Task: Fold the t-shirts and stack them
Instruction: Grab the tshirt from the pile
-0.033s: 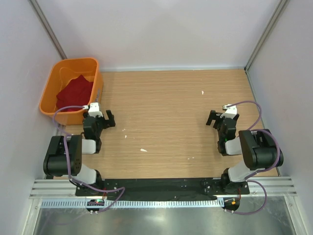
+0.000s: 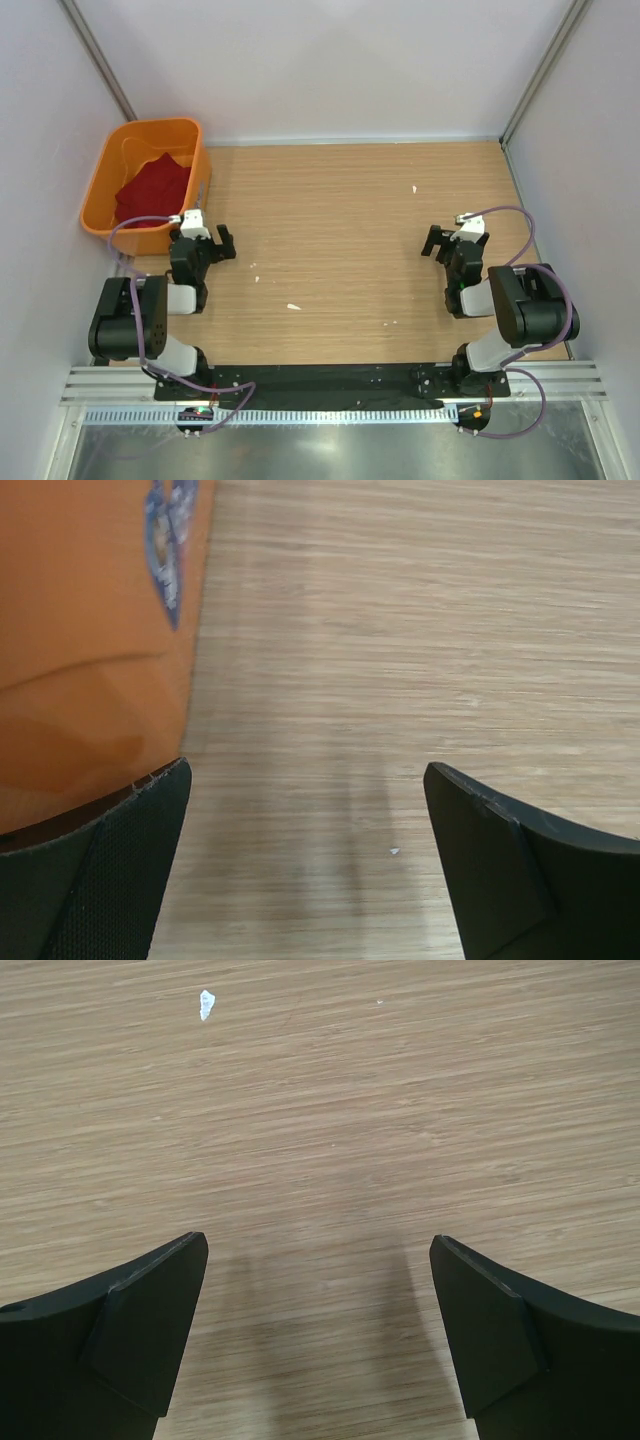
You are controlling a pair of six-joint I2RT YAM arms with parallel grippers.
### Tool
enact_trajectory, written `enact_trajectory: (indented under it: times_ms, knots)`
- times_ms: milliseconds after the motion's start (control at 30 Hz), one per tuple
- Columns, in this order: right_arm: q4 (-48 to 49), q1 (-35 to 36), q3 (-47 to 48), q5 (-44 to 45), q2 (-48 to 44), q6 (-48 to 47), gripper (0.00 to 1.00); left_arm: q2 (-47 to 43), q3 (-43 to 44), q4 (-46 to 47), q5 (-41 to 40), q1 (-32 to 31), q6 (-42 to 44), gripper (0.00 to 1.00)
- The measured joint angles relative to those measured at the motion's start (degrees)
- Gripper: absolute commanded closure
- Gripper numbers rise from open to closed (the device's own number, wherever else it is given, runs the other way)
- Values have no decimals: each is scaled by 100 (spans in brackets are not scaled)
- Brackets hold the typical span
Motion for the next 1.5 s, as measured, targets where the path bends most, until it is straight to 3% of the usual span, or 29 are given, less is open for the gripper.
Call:
enact_trajectory:
  times_ms: [100,300,367,500,567,667,867,900,1033,1233,1333,1500]
  knots:
    - [-4,-24,0,0,0,-15,0,-348,52,-452,369,-11,160,0]
    - [-7,-24,4,149,0,4,0,-2345,697,-2111,229,-256,-201,0]
    - [-140,39,22,531,-72,68,0,-2861,994,-2470,-46,-413,-352,0]
    - [-1473,164,625,1355,-634,269,0,-3150,2004,-3316,-1093,-542,-931,0]
    - [-2175,225,1196,1657,-857,437,0,-2905,2745,-3840,-1711,-531,-1252,0]
    - [-3965,334,2597,1950,-968,817,0,-2197,4146,-4920,-2367,-461,-1515,0]
    - [-6465,737,5110,1921,-699,1185,2,-304,6760,-6728,-2426,-92,-1550,0]
    - [-6717,831,5285,1873,-695,1185,2,11,7093,-6935,-2450,24,-1574,8]
    - [-7401,1095,5501,1631,-708,1169,4,1215,8231,-7702,-2288,660,-1722,16]
    - [-7742,1134,5265,1292,-815,1161,5,2557,8966,-8395,-1694,1440,-1980,23]
    - [-7722,1126,5143,1207,-866,1163,5,3130,9285,-8540,-1552,1545,-1978,30]
    - [-7591,1126,5099,1086,-802,1165,6,3648,9503,-8944,-1506,1377,-1934,32]
